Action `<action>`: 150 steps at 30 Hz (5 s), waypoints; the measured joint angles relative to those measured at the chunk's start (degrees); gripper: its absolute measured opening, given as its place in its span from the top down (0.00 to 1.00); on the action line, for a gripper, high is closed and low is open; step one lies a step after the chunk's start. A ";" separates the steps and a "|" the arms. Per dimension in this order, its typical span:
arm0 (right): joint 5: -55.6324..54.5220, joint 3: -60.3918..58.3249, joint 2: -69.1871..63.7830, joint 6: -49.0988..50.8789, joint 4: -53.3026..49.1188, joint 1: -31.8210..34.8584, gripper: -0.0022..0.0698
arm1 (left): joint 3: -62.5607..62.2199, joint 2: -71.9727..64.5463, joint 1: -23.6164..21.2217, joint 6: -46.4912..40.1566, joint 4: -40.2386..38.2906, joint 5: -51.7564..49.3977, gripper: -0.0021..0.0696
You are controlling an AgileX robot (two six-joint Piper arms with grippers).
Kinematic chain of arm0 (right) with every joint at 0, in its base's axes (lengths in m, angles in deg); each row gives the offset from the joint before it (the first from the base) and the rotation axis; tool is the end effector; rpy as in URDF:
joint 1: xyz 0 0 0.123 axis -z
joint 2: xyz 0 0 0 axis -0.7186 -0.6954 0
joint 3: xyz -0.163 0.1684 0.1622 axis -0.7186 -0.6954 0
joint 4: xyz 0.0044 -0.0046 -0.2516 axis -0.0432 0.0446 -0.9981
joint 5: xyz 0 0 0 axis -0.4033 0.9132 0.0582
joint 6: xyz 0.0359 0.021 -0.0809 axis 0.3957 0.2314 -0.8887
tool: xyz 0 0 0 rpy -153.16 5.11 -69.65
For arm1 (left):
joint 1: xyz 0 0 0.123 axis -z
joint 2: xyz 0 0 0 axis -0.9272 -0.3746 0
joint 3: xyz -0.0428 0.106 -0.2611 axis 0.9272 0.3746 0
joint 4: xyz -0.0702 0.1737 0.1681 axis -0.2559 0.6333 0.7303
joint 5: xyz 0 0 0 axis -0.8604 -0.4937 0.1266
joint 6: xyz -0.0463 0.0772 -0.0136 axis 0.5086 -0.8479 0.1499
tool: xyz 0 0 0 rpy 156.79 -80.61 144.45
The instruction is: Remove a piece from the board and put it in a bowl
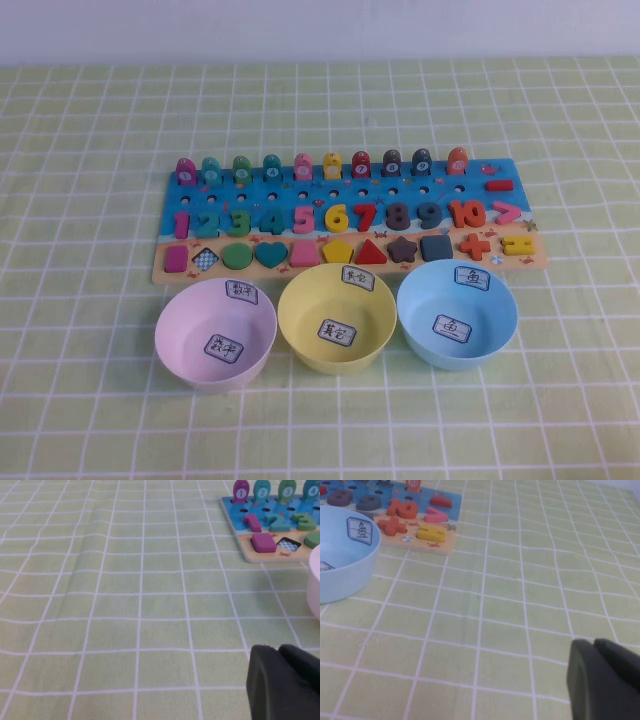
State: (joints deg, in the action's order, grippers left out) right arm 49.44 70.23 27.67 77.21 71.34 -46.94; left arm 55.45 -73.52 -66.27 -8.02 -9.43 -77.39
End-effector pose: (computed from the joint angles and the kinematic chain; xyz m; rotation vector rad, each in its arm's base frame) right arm 0.0525 0.0017 0.1723 -0.1441 1.8583 -0.0691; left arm 0.0527 -0.0009 0.1716 -0.0081 1.8705 -0.0363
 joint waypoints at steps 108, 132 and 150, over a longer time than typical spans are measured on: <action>48.93 74.64 -78.76 -3.35 16.95 -1.50 1.00 | 0.00 0.00 0.00 0.00 0.00 0.00 0.98; 49.89 123.02 -121.14 0.56 -5.55 -18.34 1.00 | 0.00 0.00 0.00 0.00 0.00 0.00 0.98; 45.53 131.61 -134.23 13.95 -11.58 -18.42 0.35 | 0.00 0.00 0.00 0.00 0.00 0.00 0.98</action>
State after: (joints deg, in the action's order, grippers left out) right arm 94.96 201.84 -106.56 91.16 59.76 -65.36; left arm 55.45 -73.52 -66.27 -8.02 -9.43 -77.39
